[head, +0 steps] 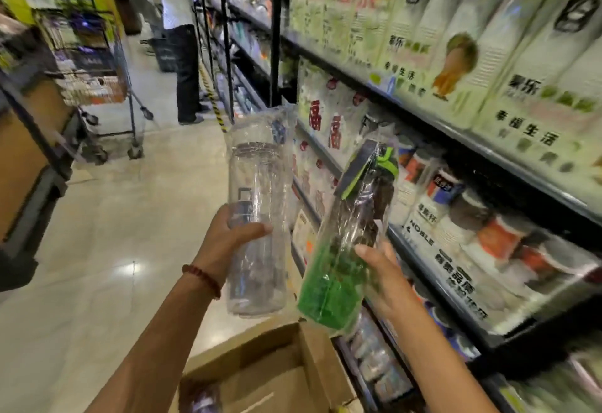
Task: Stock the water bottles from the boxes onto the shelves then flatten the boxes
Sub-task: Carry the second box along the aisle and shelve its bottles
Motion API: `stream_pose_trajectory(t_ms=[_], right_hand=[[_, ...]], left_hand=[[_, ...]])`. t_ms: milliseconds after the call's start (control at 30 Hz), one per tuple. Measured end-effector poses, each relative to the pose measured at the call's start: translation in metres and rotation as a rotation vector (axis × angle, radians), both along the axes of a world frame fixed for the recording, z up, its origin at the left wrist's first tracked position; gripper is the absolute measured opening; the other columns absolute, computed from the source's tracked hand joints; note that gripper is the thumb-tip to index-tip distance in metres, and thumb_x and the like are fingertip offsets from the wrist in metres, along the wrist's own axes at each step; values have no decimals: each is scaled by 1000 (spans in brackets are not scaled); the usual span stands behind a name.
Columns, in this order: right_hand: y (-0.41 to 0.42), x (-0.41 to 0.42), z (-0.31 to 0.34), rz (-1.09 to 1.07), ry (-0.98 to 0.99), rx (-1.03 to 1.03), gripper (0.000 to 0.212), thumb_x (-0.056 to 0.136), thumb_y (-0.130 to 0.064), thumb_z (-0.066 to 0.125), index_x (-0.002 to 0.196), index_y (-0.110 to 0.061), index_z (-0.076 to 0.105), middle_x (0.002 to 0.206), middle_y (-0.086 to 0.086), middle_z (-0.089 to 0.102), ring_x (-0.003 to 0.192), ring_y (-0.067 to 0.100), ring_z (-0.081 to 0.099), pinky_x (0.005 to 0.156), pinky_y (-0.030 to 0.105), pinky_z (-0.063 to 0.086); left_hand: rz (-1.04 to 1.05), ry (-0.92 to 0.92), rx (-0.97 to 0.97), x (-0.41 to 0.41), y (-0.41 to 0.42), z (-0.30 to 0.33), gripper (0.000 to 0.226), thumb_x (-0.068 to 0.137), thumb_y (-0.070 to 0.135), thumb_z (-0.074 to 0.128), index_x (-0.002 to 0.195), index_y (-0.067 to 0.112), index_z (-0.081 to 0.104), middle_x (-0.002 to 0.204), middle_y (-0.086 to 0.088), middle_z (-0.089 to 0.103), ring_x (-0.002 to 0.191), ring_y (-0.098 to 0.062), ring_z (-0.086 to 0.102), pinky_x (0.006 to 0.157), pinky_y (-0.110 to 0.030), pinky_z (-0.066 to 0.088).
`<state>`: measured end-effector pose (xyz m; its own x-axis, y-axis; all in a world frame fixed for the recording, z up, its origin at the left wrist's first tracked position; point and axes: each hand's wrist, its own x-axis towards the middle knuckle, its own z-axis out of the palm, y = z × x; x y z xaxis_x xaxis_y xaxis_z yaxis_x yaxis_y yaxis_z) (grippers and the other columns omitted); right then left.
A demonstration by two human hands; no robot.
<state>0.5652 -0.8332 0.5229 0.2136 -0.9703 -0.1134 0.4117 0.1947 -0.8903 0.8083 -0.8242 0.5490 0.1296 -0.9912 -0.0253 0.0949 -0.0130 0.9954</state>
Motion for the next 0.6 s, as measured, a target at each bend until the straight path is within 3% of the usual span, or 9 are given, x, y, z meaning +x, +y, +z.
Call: stream_pose_trajectory(t_ms=[100,167,233,300,400,467,533,600], right_hand=[[25,-7,7,-129,18,29,81,56,-18,72,132,-18,44,106,6,66,88,21,65,71,35,58],[43,-10,13,-218,75,41,87,45,-26,80,125,-17,48,99,5,65,81,17,65,59,29,57],[64,-15,14,-316,123,36,105,25,-36,88,121,-20,50,96,0,68,79,14,68,59,27,56],[89,-23,12,-378,162,47,107,26,-38,88,124,-22,49,96,-5,71,84,12,69,67,31,57],[132,-39,11,-481,217,82,123,27,-49,90,136,-20,41,125,-1,61,111,19,62,90,44,52],[154,-46,17,-534,245,81,99,40,-38,85,130,-24,45,123,-1,61,106,13,64,85,36,55],[187,-60,23,-661,239,68,66,52,-25,74,114,-28,50,105,-8,65,84,0,68,68,20,55],[222,-72,27,-766,248,69,58,51,-23,72,105,-28,51,100,-11,64,79,-2,66,66,18,53]], left_hand=[[-120,2,-55,-9,-1,12,70,40,32,78,103,5,61,90,-6,69,83,-21,67,69,-28,53],[-203,4,-76,-12,0,18,74,44,32,78,111,6,59,96,-6,70,88,-22,68,70,-29,53],[-275,18,-86,-14,-1,18,82,44,30,79,119,8,55,105,-9,69,95,-25,67,74,-34,53],[-331,50,-52,-22,1,18,90,40,29,81,123,9,52,110,-10,67,98,-27,66,77,-38,53],[-475,84,-9,-46,10,19,92,38,29,81,124,11,52,110,-9,67,94,-24,68,71,-35,55],[-524,118,24,-59,19,17,82,38,29,80,116,19,56,106,-6,69,87,-21,70,67,-35,54],[-614,133,44,-85,36,17,71,37,32,79,105,28,57,101,-1,69,81,-15,70,66,-33,53],[-694,128,31,-110,56,16,68,36,32,78,100,30,57,95,4,69,77,-9,70,62,-28,53]])
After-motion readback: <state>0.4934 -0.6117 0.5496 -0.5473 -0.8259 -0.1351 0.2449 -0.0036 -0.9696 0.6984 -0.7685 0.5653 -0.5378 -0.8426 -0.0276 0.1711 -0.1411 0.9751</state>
